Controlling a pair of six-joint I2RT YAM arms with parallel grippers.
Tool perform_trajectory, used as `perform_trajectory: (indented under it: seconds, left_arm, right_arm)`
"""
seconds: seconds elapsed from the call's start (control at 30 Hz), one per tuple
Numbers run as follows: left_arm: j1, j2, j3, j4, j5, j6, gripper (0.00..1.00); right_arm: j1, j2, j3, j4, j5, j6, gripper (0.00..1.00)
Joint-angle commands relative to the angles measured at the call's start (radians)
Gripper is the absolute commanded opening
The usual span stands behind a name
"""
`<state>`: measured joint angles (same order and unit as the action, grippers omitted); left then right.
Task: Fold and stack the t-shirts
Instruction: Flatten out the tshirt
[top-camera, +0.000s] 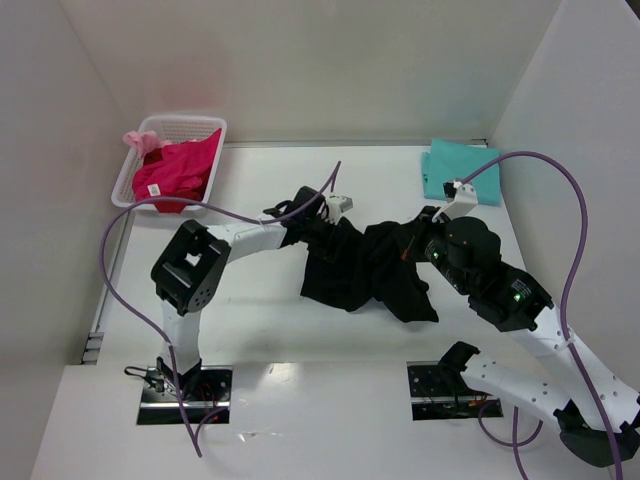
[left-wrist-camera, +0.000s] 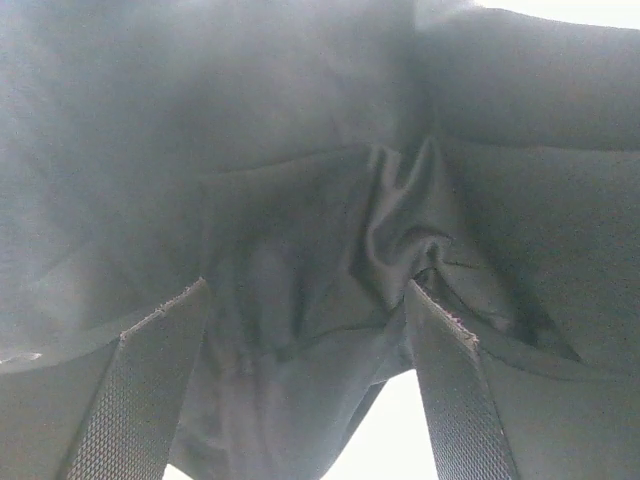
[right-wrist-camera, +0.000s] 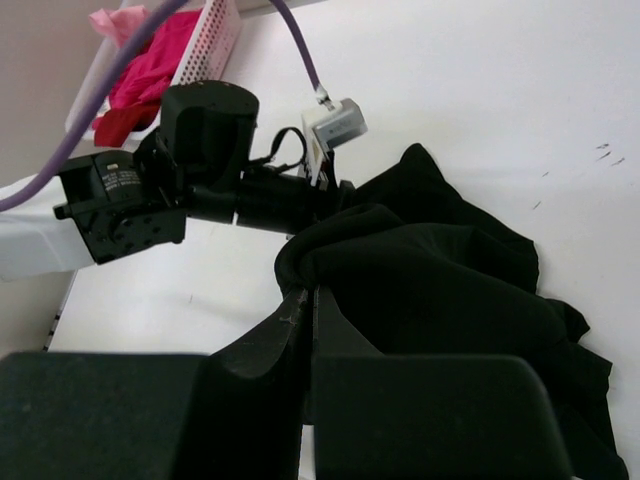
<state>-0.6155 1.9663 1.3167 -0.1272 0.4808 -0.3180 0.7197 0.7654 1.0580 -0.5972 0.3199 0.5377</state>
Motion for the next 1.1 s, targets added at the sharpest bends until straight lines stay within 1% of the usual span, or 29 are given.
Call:
perform_trajectory:
  seconds: [0.0,0.13,0.2,0.43,0.6,0.63,0.67,0.8,0.83,0.93,0.97,1.07]
  left_arm:
    - [-0.01,0.028,0.015,0.021,0.004,0.0,0.86]
    - [-0.01,0.028,-0.02,0.021,-0.028,0.01,0.86]
    - [-0.01,0.046,-0.02,0.012,-0.028,0.01,0.84]
    - [-0.01,0.055,-0.02,0.021,-0.05,0.02,0.84]
    - [-0.01,0.092,-0.011,0.034,-0.015,0.03,0.84]
    - [-0.01,0.103,-0.011,0.043,0.014,0.03,0.84]
    - [-0.01,0.103,-0.011,0.043,0.028,0.03,0.83]
    - [-0.01,0.123,-0.011,0.052,0.085,0.03,0.63]
    - [-0.01,0.123,-0.02,0.052,0.085,0.03,0.51]
    - [-0.01,0.112,-0.03,0.052,0.073,0.03,0.4]
    - [-0.01,0.103,-0.03,0.052,0.064,0.03,0.32]
    - [-0.01,0.059,-0.03,0.052,0.053,0.03,0.24]
  right_arm:
    - [-0.002,-0.003,-0.004,0.004,0.024,-0.012,0.03]
    - [-0.002,-0.003,-0.004,0.004,0.024,-0.012,0.03]
    - [-0.002,-0.003,-0.004,0.004,0.024,-0.012,0.03]
    - [-0.002,-0.003,-0.004,0.004,0.024,-0.012,0.03]
    - [-0.002,-0.003,-0.004,0.004,0.024,-0.012,0.03]
    - [-0.002,-0.003,-0.004,0.004,0.024,-0.012,0.03]
    - [-0.002,0.006,-0.004,0.004,0.024,-0.012,0.03]
    - [-0.002,0.006,-0.004,0.004,0.024,-0.012,0.03]
    - [-0.002,0.006,-0.004,0.004,0.024,-0.012,0.03]
    - [-0.002,0.006,-0.013,0.004,0.015,-0.012,0.03]
    - [-0.002,0.006,-0.013,0.004,0.015,-0.012,0.03]
    - [-0.002,0.006,-0.013,0.004,0.015,-0.012,0.03]
